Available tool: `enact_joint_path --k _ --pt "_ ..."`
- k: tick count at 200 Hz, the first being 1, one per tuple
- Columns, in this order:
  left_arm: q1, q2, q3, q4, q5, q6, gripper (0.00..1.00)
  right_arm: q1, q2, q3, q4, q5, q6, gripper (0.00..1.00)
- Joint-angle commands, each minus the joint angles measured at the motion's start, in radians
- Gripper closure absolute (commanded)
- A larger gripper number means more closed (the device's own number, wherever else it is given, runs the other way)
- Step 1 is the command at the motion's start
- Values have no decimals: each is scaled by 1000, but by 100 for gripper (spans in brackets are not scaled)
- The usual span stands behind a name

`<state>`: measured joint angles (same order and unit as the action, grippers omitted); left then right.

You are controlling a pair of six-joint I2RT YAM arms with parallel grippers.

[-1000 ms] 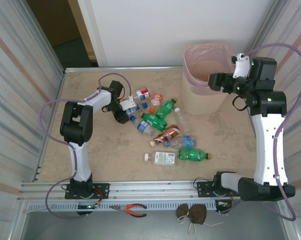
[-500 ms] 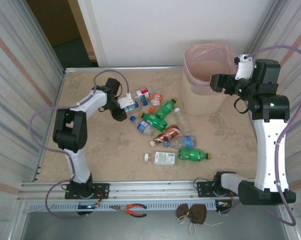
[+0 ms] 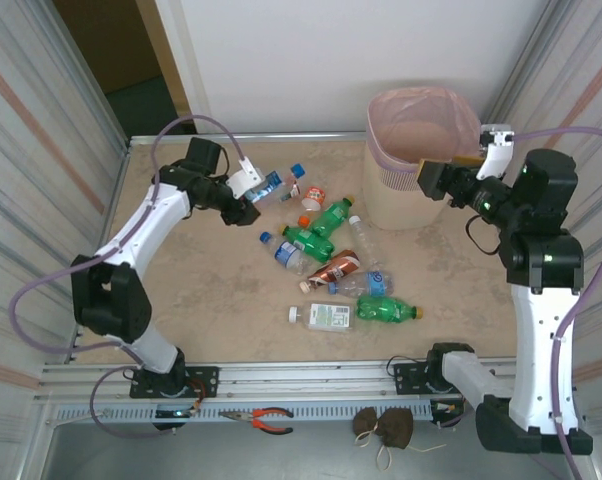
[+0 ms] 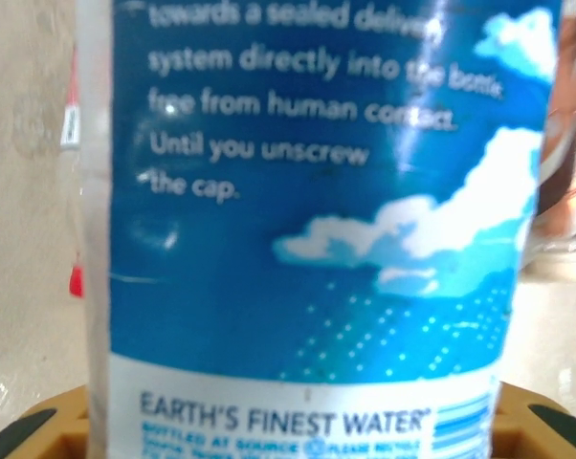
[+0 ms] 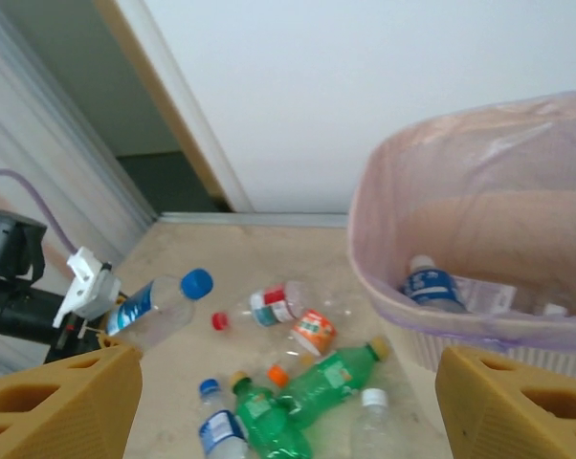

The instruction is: Put the plastic bottles in the bin

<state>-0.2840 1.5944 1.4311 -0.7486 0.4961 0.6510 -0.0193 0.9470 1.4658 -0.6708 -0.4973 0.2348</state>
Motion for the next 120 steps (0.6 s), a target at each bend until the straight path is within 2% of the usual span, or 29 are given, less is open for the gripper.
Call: enact_joint_path --k 1,28,61,82,120 --pt "-16 -109 -12 63 208 -135 67 21 -49 -78 217 -120 105 21" --pt "-22 -220 -77 221 381 -296 68 110 -82 -162 345 -138 125 21" --pt "-45 -330 -170 514 560 -540 69 298 -81 -210 434 -84 66 21" --pt "-78 -372 -196 648 622 -646 69 412 -67 -231 527 -77 46 20" --pt "-150 -401 -193 817 643 -768 69 581 -21 -239 691 -75 -11 18"
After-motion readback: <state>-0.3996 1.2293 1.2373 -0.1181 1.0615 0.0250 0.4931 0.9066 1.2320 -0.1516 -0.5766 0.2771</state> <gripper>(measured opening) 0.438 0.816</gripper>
